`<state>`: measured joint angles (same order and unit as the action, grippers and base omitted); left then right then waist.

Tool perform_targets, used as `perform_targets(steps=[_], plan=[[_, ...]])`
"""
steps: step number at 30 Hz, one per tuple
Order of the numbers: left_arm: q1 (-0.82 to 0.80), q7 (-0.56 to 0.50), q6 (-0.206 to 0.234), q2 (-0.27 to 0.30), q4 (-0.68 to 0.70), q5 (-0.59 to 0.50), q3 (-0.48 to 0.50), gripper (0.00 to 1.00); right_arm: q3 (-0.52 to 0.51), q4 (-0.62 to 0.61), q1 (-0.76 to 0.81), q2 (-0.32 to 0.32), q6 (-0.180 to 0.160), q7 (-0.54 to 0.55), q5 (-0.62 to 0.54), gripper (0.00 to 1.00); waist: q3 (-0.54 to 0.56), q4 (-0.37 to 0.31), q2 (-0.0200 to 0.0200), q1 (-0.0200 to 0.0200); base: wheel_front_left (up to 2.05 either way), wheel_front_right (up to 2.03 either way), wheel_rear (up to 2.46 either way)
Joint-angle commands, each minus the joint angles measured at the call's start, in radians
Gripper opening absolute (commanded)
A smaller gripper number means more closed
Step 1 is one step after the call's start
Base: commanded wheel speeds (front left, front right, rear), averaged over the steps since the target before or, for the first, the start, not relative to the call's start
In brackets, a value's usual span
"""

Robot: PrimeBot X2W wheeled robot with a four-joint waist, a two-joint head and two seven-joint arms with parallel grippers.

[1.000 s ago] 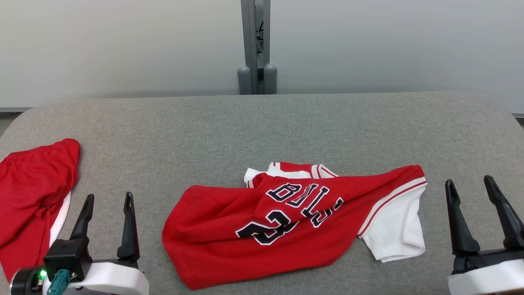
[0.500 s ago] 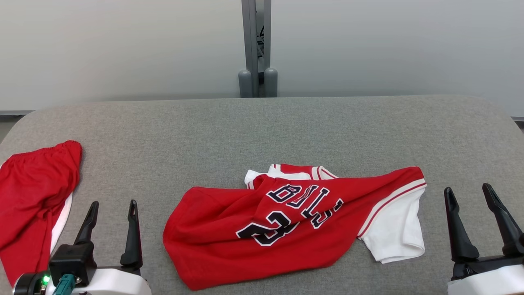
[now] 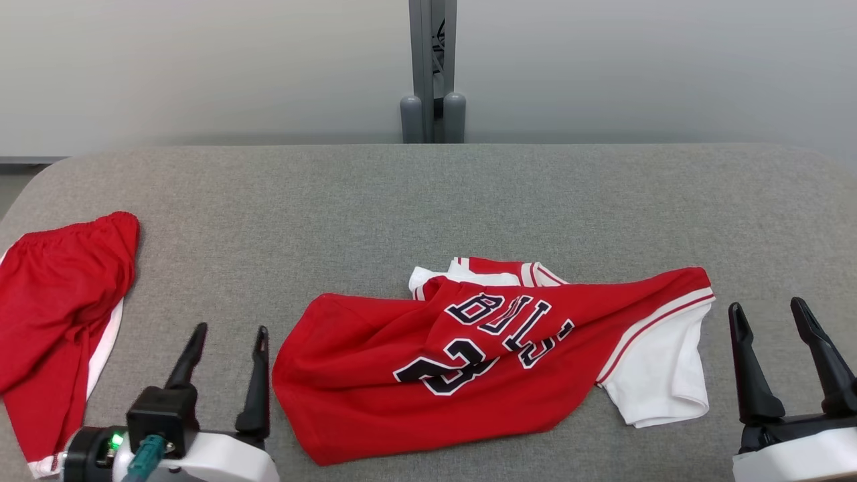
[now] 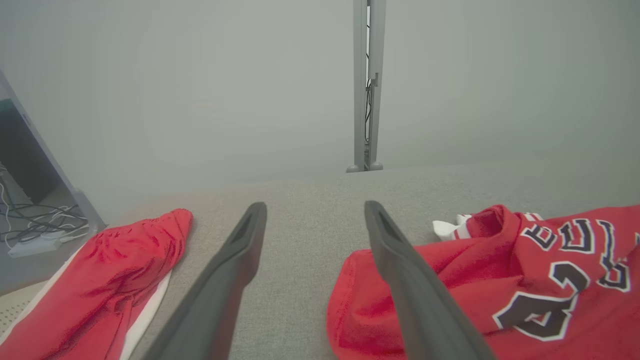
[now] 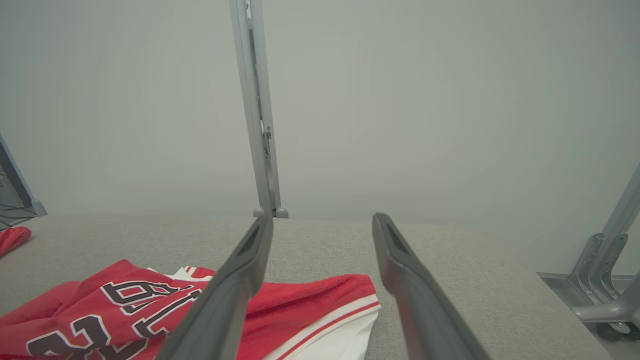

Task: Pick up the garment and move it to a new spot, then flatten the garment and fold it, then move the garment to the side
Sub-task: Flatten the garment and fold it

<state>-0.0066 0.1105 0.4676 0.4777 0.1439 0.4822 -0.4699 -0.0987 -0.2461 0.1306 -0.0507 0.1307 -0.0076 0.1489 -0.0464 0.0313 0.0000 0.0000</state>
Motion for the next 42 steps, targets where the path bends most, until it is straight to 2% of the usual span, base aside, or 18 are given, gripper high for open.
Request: perform_targets(steps=[1,9,18,22,24,25,26,27,31,34,42], plan=[[-0.020,-0.018,-0.020,-0.009,-0.016,-0.002,-0.024,1.00,-0.003,0.010,-0.015,-0.002,0.000,0.003,0.011,1.00,-0.011,0.002,0.0000,0.0000,0.00,0.00,0.00],[-0.023,-0.086,-0.106,-0.079,-0.153,0.065,-0.118,1.00,0.011,0.057,-0.029,-0.002,0.000,-0.014,0.036,1.00,-0.054,-0.013,0.0000,0.0000,0.00,0.00,0.00],[-0.058,-0.093,-0.173,-0.128,-0.341,0.141,-0.116,1.00,0.032,0.088,-0.065,-0.002,0.000,-0.021,0.046,1.00,-0.098,-0.039,0.0000,0.0000,0.00,0.00,0.00],[-0.071,-0.102,-0.185,-0.137,-0.412,0.171,-0.101,1.00,0.032,0.100,-0.074,-0.002,0.000,-0.023,0.051,1.00,-0.104,-0.054,0.0000,0.0000,0.00,0.00,0.00],[-0.074,-0.102,-0.216,-0.156,-0.429,0.210,-0.091,1.00,0.029,0.109,-0.076,-0.002,0.000,-0.025,0.059,1.00,-0.106,-0.059,0.0000,0.0000,0.00,0.00,0.00],[-0.075,-0.096,-0.227,-0.162,-0.425,0.222,-0.087,0.87,0.028,0.112,-0.076,-0.002,0.000,-0.027,0.061,1.00,-0.106,-0.059,0.0000,0.0000,0.00,0.00,0.00],[-0.078,-0.094,-0.237,-0.158,-0.421,0.222,-0.089,0.35,0.025,0.114,-0.077,-0.002,0.000,-0.029,0.062,1.00,-0.106,-0.059,0.0000,0.0000,0.00,0.00,0.00],[-0.077,-0.092,-0.249,-0.161,-0.413,0.236,-0.086,0.00,0.023,0.115,-0.076,-0.002,0.000,-0.031,0.063,1.00,-0.106,-0.057,0.0000,0.0000,0.00,0.00,0.00],[-0.079,-0.072,-0.273,-0.158,-0.369,0.254,-0.072,0.00,0.009,0.118,-0.076,-0.002,0.000,-0.036,0.065,1.00,-0.103,-0.041,0.0000,0.0000,0.00,0.00,0.00],[-0.070,-0.068,-0.278,-0.131,-0.307,0.270,-0.046,0.00,0.005,0.112,-0.084,-0.002,0.000,-0.048,0.066,1.00,-0.102,-0.023,0.0000,0.0000,0.00,0.00,0.00],[-0.042,-0.117,-0.224,0.021,-0.034,0.241,0.025,0.00,-0.005,0.121,-0.085,-0.002,0.000,-0.056,0.072,1.00,-0.091,0.017,0.0000,0.0000,0.00,0.00,0.00]])
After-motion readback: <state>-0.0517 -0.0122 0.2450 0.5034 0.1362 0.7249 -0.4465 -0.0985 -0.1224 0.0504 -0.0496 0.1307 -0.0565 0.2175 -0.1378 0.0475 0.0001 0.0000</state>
